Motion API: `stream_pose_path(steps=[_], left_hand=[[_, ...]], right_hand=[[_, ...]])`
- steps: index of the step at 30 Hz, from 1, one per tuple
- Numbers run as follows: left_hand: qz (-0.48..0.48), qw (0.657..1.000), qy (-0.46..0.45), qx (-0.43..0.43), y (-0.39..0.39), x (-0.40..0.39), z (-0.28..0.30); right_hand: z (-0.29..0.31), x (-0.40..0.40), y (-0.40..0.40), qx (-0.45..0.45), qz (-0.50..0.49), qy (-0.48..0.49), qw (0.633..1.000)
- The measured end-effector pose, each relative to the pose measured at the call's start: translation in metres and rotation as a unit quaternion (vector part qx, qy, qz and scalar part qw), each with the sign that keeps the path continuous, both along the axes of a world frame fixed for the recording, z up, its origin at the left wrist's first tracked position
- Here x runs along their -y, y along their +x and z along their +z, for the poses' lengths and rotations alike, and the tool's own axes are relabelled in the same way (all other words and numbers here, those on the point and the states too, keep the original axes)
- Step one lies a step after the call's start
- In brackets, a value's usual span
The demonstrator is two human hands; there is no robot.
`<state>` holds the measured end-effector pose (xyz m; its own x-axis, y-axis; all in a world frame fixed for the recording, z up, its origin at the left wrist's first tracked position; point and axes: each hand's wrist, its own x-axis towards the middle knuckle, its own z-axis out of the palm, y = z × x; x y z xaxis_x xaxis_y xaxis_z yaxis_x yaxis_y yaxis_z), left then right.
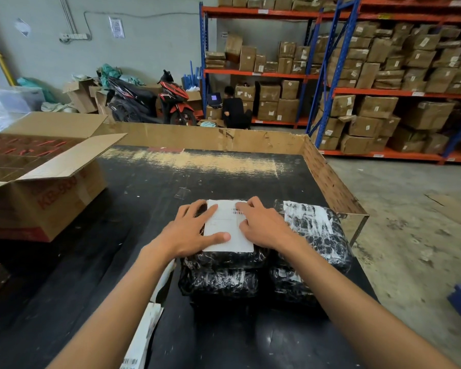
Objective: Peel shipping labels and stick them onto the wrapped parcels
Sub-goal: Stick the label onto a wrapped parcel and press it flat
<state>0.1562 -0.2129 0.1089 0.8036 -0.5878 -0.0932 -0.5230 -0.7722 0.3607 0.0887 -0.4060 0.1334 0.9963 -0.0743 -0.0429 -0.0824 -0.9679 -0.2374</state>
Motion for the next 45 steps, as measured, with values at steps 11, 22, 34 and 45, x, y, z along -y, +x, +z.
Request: stream_pose_path(steps=[11, 22, 34, 45], left_hand=[[0.05, 0.997, -0.029, -0.054, 0.035, 0.012, 0.002], [0.145, 0.971, -0.163, -0.097, 0.022, 0.029, -0.013], [0.133, 0.938, -0.305, -0.096, 0.004, 0.013, -0.022], [0.013, 0.93, -0.254, -0.266, 0.003, -0.02, -0.018]], right_hand=[[-0.009, -0.003, 0.015, -0.017, -0.047, 0.018, 0.999], [-0.015, 0.004, 0.026, -0.02, -0.139, 0.106, 0.984], [-0.01, 0.004, 0.022, -0.028, -0.128, 0.127, 0.983], [0.008, 0.029, -0.007, -0.122, 0.026, 0.163, 0.979]])
